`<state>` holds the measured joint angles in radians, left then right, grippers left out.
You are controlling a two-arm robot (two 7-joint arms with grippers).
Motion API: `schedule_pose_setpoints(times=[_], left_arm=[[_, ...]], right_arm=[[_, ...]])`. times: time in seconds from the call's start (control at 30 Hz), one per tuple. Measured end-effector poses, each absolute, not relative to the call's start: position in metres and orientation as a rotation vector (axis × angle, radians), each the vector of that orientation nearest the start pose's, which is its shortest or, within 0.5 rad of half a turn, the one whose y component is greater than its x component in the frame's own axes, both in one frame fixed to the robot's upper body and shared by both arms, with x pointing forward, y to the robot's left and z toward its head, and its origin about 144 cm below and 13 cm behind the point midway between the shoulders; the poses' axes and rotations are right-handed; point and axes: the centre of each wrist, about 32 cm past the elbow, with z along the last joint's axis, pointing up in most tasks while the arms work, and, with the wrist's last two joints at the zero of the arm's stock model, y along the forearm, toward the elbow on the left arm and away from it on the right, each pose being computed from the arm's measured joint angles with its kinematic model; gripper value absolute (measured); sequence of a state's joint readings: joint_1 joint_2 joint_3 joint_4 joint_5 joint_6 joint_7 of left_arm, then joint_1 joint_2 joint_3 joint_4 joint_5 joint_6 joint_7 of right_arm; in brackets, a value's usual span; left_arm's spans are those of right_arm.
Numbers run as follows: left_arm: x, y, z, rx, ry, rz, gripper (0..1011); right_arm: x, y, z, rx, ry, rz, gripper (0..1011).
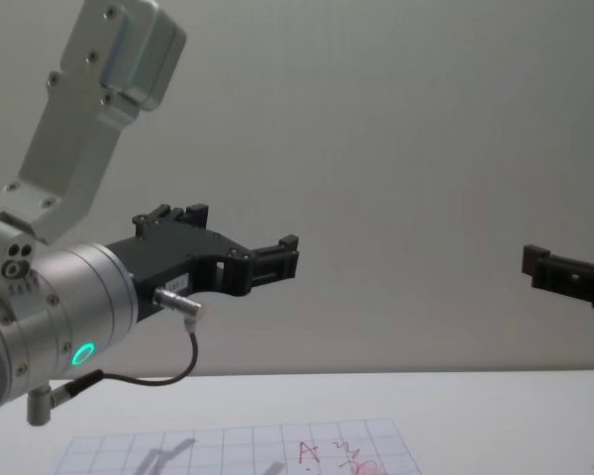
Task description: Use the one hand to pick up the stamp and affix it onto the A4 paper.
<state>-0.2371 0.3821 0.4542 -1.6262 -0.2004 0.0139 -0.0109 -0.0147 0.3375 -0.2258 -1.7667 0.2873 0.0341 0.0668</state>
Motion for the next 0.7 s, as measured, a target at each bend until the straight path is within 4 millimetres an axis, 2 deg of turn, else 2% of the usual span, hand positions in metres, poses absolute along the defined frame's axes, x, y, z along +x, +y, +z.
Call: schedule_pose_setpoints(times=[0.7], left_arm=[[0.4920,0.1984,1.2044,0.061,-0.268,1.124,1001]], right_arm=[[0.4433,-0.2371,1.1887,0.026,-0.075,-1.229,1001]])
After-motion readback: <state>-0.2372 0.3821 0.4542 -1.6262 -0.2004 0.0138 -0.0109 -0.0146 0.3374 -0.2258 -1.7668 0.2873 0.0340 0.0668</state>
